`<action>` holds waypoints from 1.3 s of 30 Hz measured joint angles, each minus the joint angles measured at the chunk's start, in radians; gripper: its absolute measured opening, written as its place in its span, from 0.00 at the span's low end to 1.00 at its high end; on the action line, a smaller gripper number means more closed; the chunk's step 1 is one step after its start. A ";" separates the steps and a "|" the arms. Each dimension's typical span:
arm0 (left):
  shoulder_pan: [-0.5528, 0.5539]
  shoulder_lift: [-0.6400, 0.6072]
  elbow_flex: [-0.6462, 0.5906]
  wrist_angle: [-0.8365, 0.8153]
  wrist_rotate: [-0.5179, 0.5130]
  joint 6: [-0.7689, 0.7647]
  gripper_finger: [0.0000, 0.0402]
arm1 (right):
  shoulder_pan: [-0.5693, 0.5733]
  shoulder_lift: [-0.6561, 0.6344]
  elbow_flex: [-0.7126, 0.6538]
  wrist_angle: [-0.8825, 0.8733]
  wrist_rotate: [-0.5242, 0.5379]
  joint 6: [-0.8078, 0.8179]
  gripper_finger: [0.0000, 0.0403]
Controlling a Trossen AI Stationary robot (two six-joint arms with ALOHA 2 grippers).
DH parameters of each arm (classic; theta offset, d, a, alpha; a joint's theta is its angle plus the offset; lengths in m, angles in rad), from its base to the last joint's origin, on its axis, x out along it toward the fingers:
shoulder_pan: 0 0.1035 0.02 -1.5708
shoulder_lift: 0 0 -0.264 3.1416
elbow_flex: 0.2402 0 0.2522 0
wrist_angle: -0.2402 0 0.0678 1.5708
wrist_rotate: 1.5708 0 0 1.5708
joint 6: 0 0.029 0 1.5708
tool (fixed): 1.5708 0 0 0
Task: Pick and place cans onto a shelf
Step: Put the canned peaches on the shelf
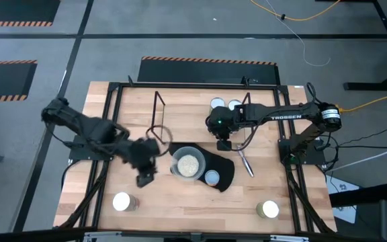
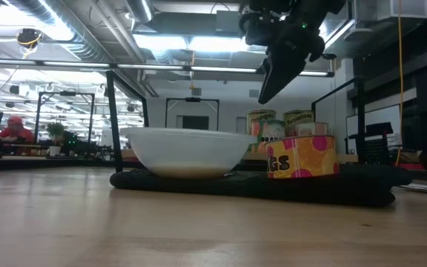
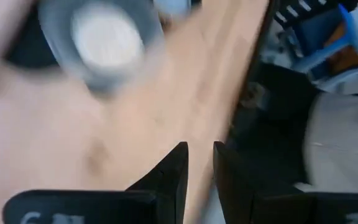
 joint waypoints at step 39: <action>-0.228 0.076 0.007 -0.021 0.004 -0.773 0.25 | 0.000 -0.002 -0.001 -0.001 0.001 -0.027 0.25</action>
